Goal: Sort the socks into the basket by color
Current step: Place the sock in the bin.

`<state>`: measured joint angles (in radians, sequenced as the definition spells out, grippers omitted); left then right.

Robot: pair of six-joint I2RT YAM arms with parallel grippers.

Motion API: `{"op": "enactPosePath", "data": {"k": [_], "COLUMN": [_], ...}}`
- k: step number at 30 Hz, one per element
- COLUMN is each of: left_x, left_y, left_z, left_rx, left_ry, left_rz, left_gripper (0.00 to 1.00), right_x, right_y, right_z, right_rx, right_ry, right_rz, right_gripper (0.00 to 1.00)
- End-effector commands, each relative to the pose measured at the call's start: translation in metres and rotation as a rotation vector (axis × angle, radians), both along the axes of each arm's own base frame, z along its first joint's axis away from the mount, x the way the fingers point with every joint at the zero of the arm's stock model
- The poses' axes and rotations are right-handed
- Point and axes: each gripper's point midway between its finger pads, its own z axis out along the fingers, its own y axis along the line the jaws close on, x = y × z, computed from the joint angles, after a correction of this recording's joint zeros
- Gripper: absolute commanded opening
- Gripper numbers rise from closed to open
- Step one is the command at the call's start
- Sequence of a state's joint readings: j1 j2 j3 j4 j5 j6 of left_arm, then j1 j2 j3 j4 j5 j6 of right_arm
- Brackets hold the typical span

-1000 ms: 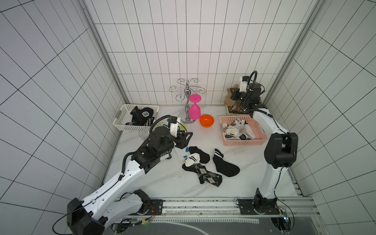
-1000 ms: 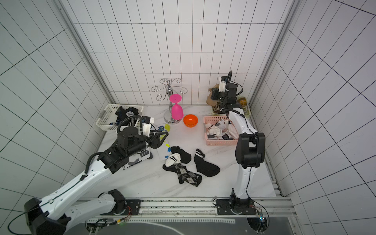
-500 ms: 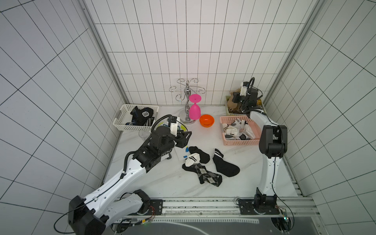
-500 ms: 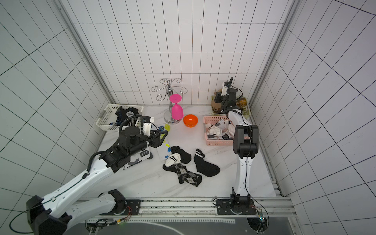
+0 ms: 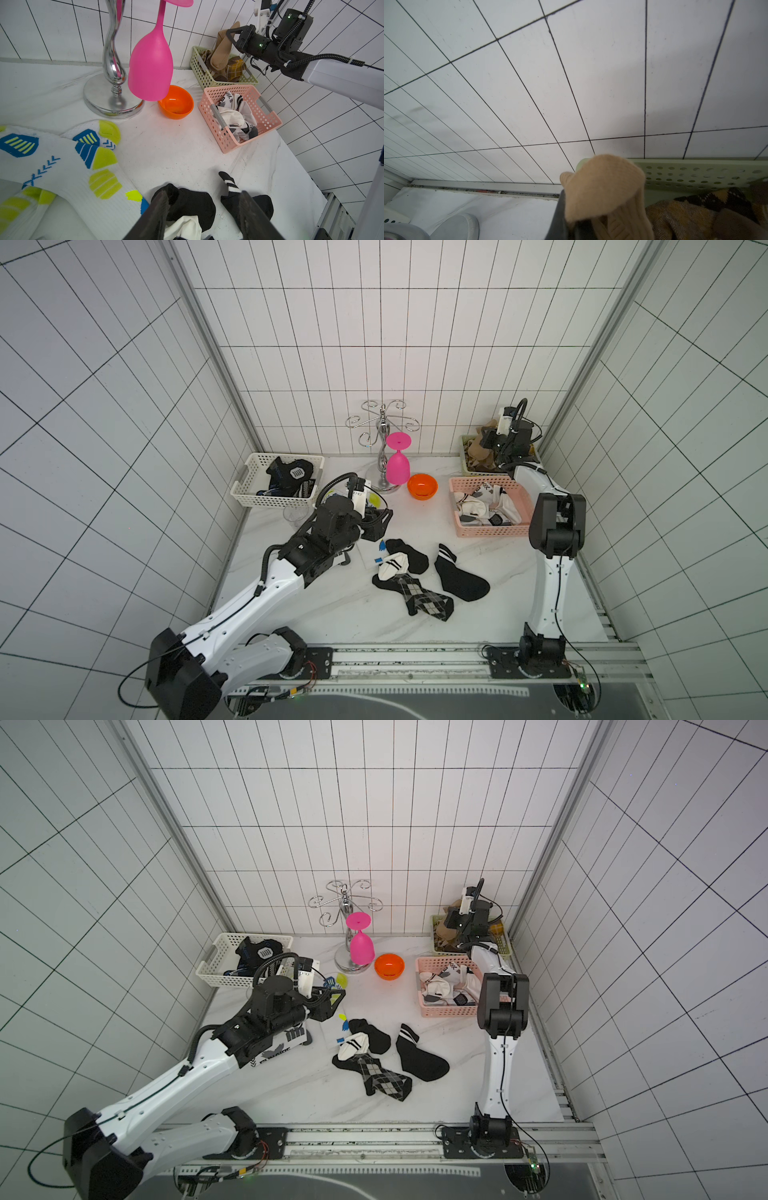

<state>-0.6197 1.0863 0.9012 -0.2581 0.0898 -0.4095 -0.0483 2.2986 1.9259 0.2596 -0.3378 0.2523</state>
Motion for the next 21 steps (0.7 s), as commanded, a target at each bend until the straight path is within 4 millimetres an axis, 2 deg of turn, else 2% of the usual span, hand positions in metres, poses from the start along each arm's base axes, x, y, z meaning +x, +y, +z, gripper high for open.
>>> {"op": "enactPosePath", "data": {"k": [1, 5, 10, 13, 16, 19, 21], "left_x": [0.005, 0.007, 0.01, 0.012, 0.014, 0.016, 0.017], "left_y": [0.0, -0.002, -0.003, -0.005, -0.008, -0.012, -0.015], "left_z": [0.014, 0.013, 0.011, 0.008, 0.007, 0.006, 0.005], "left_rx": [-0.024, -0.022, -0.021, -0.019, -0.02, -0.02, -0.018], "left_ry": [-0.026, -0.021, -0.011, -0.004, 0.001, 0.005, 0.009], "left_rz": [0.014, 0.014, 0.019, 0.019, 0.012, -0.001, -0.01], "left_gripper": [0.57, 0.56, 0.57, 0.56, 0.56, 0.56, 0.56], "right_x": [0.014, 0.027, 0.034, 0.035, 0.035, 0.037, 0.036], "right_y": [-0.011, -0.039, -0.079, -0.094, -0.102, -0.104, -0.102], "right_z": [0.036, 0.01, -0.038, -0.066, -0.079, -0.082, -0.081], "right_rx": [0.008, 0.015, 0.001, 0.003, -0.005, 0.002, 0.009], "right_ry": [-0.095, -0.046, 0.059, 0.121, 0.144, 0.155, 0.163], "right_rz": [-0.002, -0.1, -0.239, -0.273, -0.292, -0.293, -0.287], "right_gripper": [0.0, 0.0, 0.0, 0.0, 0.0, 0.0, 0.08]}}
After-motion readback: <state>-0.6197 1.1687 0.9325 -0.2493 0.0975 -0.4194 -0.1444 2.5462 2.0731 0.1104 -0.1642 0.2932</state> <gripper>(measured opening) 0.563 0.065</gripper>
